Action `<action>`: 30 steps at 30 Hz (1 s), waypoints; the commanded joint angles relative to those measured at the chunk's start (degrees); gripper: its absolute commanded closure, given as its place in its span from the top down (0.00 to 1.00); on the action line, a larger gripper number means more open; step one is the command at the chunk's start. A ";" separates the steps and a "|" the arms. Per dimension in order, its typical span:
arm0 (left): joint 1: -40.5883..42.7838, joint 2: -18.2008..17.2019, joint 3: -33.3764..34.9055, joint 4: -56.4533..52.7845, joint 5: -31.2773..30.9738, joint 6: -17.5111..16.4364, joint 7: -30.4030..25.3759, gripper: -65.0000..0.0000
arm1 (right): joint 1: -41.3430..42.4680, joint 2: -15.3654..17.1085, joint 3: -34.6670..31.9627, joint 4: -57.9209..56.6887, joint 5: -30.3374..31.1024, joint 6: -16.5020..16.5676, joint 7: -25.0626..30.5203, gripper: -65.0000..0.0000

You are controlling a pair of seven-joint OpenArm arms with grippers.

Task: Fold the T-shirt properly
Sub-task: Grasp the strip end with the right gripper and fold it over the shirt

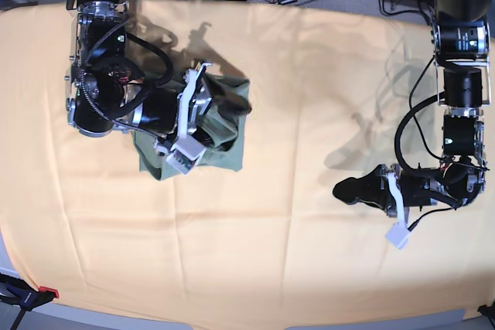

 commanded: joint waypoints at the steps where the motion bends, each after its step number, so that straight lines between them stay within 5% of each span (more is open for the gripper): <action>1: -1.84 -0.85 -0.37 0.94 -1.57 -0.22 -0.61 0.00 | 1.11 0.04 -0.66 0.70 1.53 0.32 1.55 0.63; 11: -1.84 -0.85 -0.37 0.94 -1.55 -0.42 0.50 0.00 | 1.16 0.04 -3.50 0.70 2.19 0.32 1.73 0.63; 20: -1.86 -0.90 -0.37 0.94 -1.53 -0.42 0.50 0.00 | 1.05 0.76 -3.48 0.66 -13.07 0.32 5.99 0.63; 22: -1.86 -0.90 -0.37 0.94 -1.57 -0.42 0.46 0.00 | 0.96 1.20 -3.48 0.66 -10.71 0.32 5.75 0.63; 26: -1.84 -0.92 -0.37 0.94 -1.57 -0.42 0.50 0.00 | 0.83 0.07 -3.50 0.66 3.58 0.32 1.97 0.63; 30: -1.81 -1.66 -0.37 0.94 -1.57 -0.42 0.66 0.00 | 0.92 -2.05 -3.48 0.66 4.70 0.32 -0.55 0.63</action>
